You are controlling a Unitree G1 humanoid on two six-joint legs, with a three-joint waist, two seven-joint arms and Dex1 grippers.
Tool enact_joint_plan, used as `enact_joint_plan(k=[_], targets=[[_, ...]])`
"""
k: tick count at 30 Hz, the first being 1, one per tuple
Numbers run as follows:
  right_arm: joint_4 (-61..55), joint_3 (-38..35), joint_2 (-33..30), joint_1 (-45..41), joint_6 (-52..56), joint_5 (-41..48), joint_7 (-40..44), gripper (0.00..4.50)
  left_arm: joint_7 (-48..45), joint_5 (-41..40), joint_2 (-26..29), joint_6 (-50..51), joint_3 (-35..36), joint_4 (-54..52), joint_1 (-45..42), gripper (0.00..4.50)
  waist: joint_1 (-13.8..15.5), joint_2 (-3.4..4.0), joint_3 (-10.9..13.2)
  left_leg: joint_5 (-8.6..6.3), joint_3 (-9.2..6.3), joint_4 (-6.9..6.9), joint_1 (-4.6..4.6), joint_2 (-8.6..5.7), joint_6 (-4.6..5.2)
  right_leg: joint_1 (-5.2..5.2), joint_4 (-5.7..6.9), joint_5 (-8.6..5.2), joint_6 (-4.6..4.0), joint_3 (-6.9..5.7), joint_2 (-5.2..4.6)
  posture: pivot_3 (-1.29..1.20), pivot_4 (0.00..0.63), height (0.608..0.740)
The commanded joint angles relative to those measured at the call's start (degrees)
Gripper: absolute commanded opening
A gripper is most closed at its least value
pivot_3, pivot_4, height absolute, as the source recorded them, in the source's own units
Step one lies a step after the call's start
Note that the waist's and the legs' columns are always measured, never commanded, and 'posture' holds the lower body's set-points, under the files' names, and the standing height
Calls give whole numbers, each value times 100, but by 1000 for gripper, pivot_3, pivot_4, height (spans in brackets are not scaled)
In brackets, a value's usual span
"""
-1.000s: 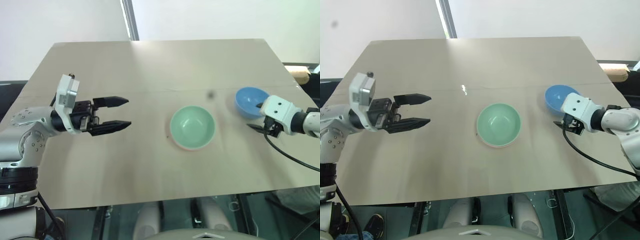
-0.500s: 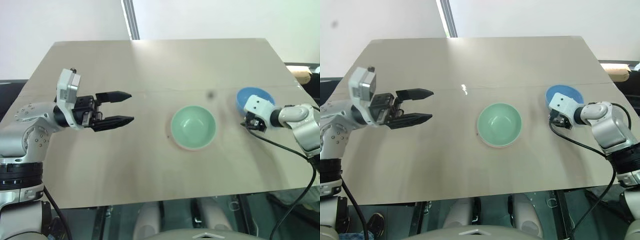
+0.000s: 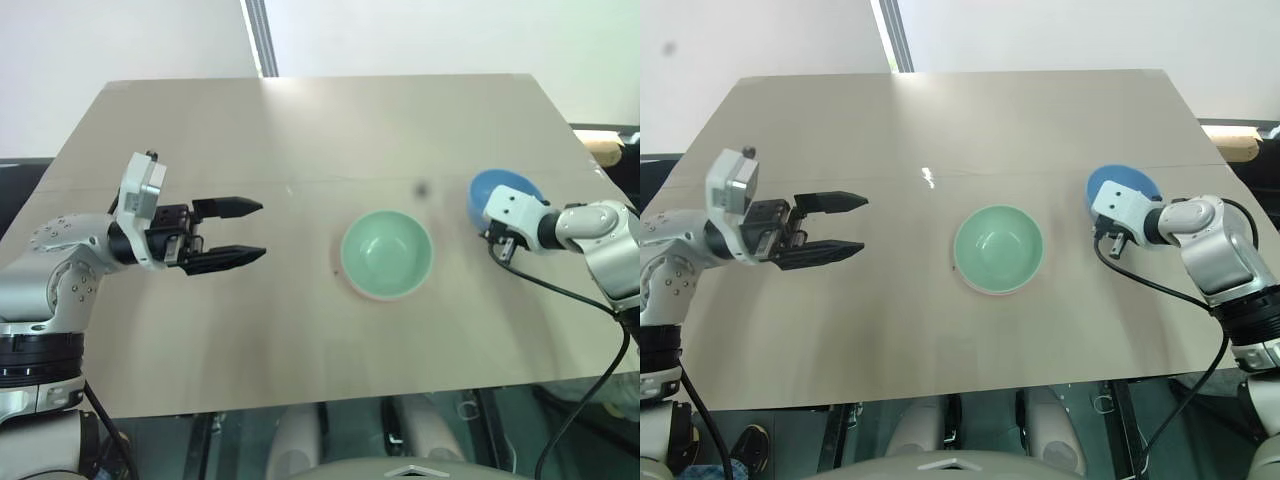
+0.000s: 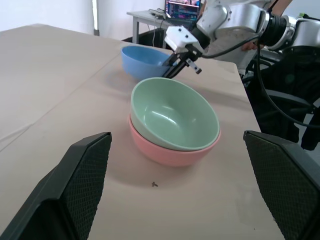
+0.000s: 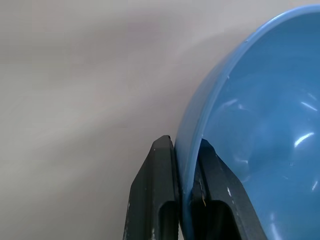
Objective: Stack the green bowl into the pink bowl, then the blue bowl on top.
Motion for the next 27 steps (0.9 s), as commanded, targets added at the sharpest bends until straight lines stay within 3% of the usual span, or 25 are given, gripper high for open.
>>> enact_joint_plan(k=[1,7,12,15,20,21,23,26,27], targets=[[-1053,-716,181,-428,406,757,195,89,-148,59,144,-108,111,-85,-15,4483,-11,0,0,0,-1,0,0,1,0,0,0,0,0,0,2,0,150,740],[-2561,-1208,793,-545,1284,2346,363,89,-376,201,219,-171,41,-14,49,4483,15,-1,0,0,-11,0,-2,2,0,1,0,0,-1,-10,1,0,150,740],[-3148,-890,726,-201,1435,2819,494,89,-590,486,278,-372,-89,192,38,4483,62,-2,-1,0,-10,5,-5,-4,0,9,-5,0,0,-13,-10,0,150,740],[-3339,-477,531,39,1338,2746,594,89,-671,573,270,-445,-138,272,-2,4483,49,-2,-1,0,-9,7,-4,-5,0,8,-3,0,0,-12,-9,0,150,740],[-2839,816,116,74,934,1430,347,89,-706,615,240,-449,-196,285,-60,4483,5,-2,-1,0,-11,7,0,-1,0,7,2,0,0,-12,-4,0,150,740],[-2700,1077,131,78,809,1160,275,695,-716,632,230,-458,-201,288,-59,4483,4,-2,-2,0,-9,8,0,-1,0,7,2,0,0,-11,-4,0,150,740],[-2589,1351,177,84,706,899,240,1261,-738,651,226,-469,-199,298,-50,4483,-1,-5,-3,0,-8,8,1,-1,0,6,2,0,0,-10,-3,0,150,740],[-2644,1312,286,98,704,846,237,2766,-751,657,239,-467,-177,289,-26,4483,8,-5,-3,0,-9,8,1,0,0,6,3,0,0,-10,-2,0,150,740],[-2637,1242,392,74,780,860,146,3037,-755,658,244,-465,-167,287,-20,4483,9,-6,-4,0,-10,8,0,0,0,6,2,0,0,-11,-2,0,150,740]])
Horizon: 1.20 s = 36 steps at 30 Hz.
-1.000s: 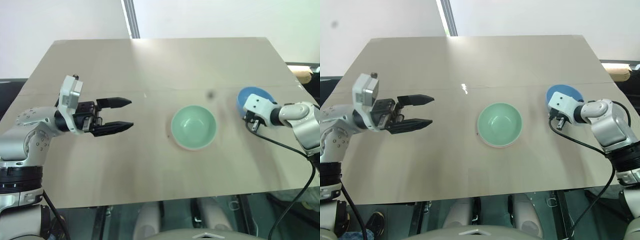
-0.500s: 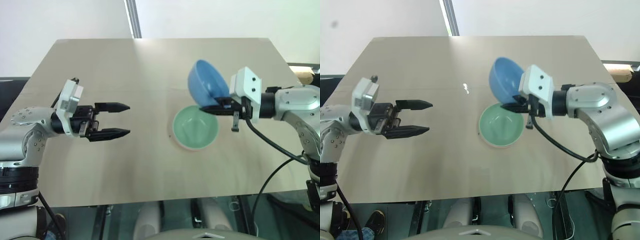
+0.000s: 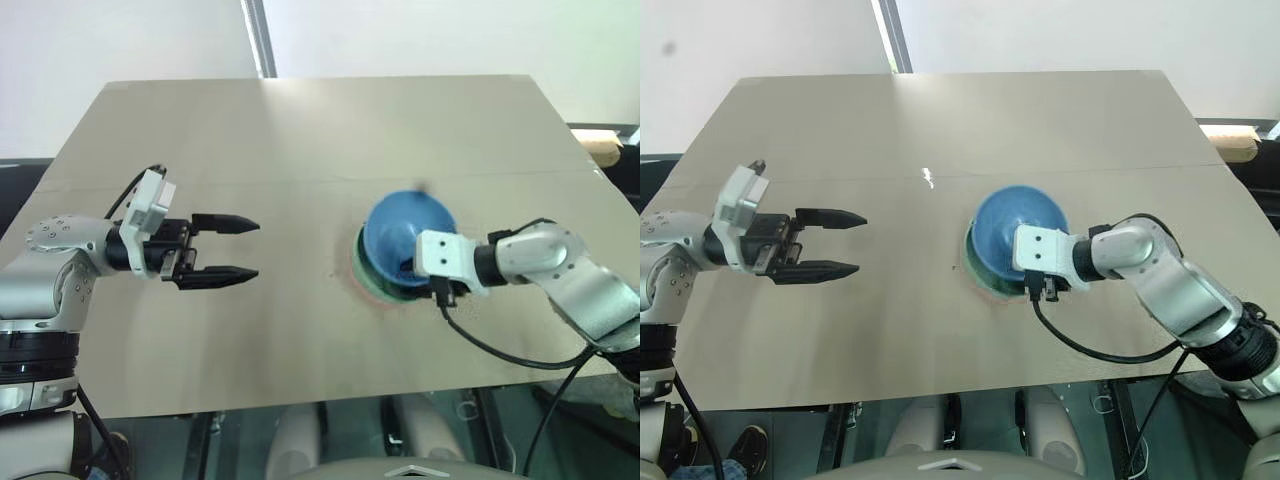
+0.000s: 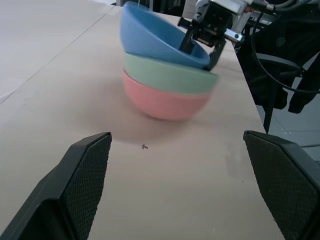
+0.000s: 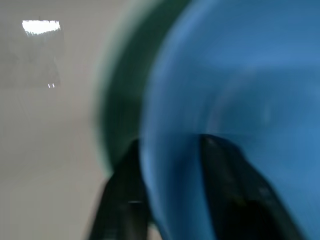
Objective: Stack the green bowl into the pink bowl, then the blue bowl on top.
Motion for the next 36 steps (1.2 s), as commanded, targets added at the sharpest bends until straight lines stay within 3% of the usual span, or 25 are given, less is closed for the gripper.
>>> enact_joint_plan(k=[1,8,19,21,24,26,33,36], targets=[[-31,-113,231,-59,221,-9,-123,3358,-66,-22,67,-75,80,-51,-17,4483,2,-1,-1,0,-1,1,0,0,0,1,0,0,0,-1,0,0,150,740],[-422,-747,256,-211,634,582,104,3358,-54,-12,54,-78,96,-63,-3,4483,9,-1,0,0,0,2,-3,0,0,0,-1,0,0,-1,-2,0,150,740],[-848,-2221,122,-520,1643,2209,274,3358,-88,5,5,-120,22,1,-70,4483,9,0,0,0,-2,2,-3,0,0,1,-1,0,0,-2,-2,0,150,740],[-777,-2715,26,-259,1740,2545,295,3358,-101,-2,20,-121,35,3,-74,4483,13,0,0,0,-1,2,-3,0,0,1,-1,0,0,-1,-2,0,150,740],[-367,-4344,139,747,1498,2999,278,3358,-81,-16,80,-120,141,1,-5,4483,78,-4,-2,0,-7,1,-7,-3,0,7,-7,0,0,-9,-6,0,150,740],[-155,-5057,103,1272,1482,3214,261,3358,-62,-46,107,-97,210,-53,93,4483,97,-4,-2,0,-5,2,-9,-6,0,8,-9,1,1,-7,-9,0,150,740],[258,-6642,-445,3091,983,3178,970,3358,37,-65,191,-167,442,-319,508,4483,86,-1,-1,0,-9,-3,2,0,0,8,-1,0,1,-3,2,0,150,740],[374,-7100,-524,3501,731,3262,1101,3358,4,-101,219,-188,550,-343,634,4483,37,-1,-2,0,-5,-1,6,-1,0,12,-1,1,3,1,1,0,150,740]])
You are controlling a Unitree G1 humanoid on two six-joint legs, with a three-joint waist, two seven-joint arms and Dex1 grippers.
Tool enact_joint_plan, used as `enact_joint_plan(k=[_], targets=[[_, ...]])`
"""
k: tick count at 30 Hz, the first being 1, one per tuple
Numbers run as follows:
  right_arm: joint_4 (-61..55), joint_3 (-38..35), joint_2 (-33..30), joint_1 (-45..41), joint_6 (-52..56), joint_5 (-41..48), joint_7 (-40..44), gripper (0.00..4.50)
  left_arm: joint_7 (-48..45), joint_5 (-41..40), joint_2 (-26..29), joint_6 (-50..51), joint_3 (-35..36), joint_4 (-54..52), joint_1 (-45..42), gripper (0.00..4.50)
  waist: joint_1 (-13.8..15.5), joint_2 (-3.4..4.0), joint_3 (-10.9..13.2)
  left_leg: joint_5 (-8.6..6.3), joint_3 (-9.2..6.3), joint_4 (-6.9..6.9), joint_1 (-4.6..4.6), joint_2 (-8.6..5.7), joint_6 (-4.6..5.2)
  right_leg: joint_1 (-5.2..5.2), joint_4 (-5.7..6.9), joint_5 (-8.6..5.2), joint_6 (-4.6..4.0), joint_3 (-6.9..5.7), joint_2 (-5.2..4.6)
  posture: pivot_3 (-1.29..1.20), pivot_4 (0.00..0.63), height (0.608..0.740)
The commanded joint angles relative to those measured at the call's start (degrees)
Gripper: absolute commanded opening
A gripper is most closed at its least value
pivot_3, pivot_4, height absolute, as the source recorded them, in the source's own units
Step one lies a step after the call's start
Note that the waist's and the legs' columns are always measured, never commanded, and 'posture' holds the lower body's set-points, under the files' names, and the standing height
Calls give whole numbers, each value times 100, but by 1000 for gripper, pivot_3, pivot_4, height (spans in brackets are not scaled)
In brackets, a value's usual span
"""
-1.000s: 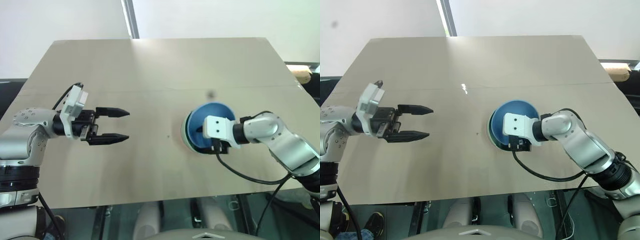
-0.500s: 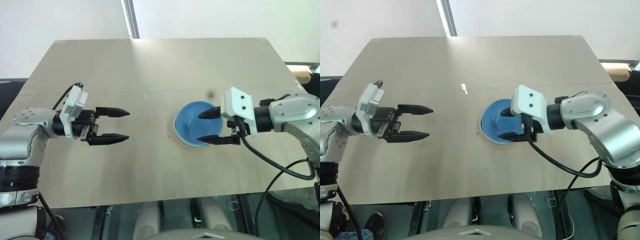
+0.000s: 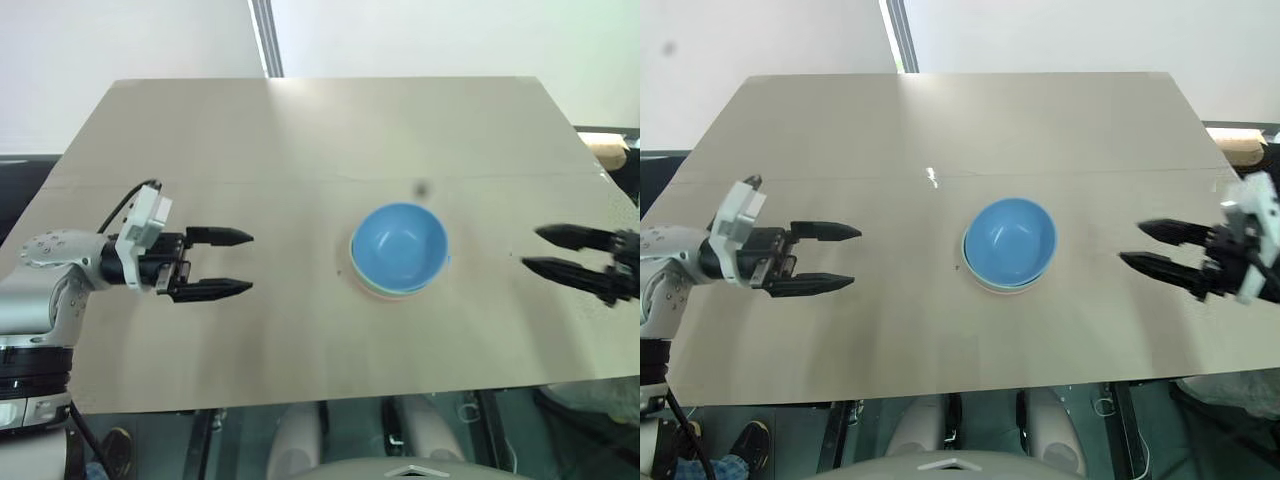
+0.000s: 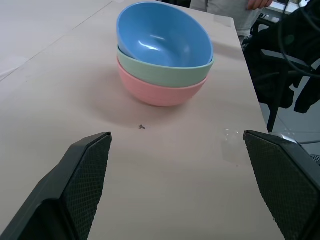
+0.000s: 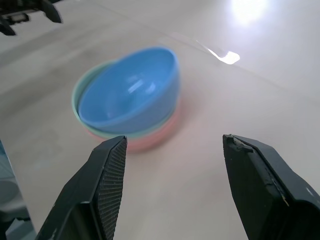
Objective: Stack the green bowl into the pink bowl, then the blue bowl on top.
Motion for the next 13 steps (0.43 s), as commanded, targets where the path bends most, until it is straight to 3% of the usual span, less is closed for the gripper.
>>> enact_joint_plan(k=[1,13], targets=[[56,-659,-179,210,-345,121,211,3358,-26,-86,155,-104,291,-173,68,4483,-34,0,0,0,0,1,3,0,0,3,0,0,1,0,0,0,150,740],[-71,-668,-142,777,-793,361,250,3358,-285,-46,313,-317,334,-118,327,4483,-49,-1,1,-1,7,-9,71,0,-1,66,-7,-13,20,5,-3,0,150,740]])
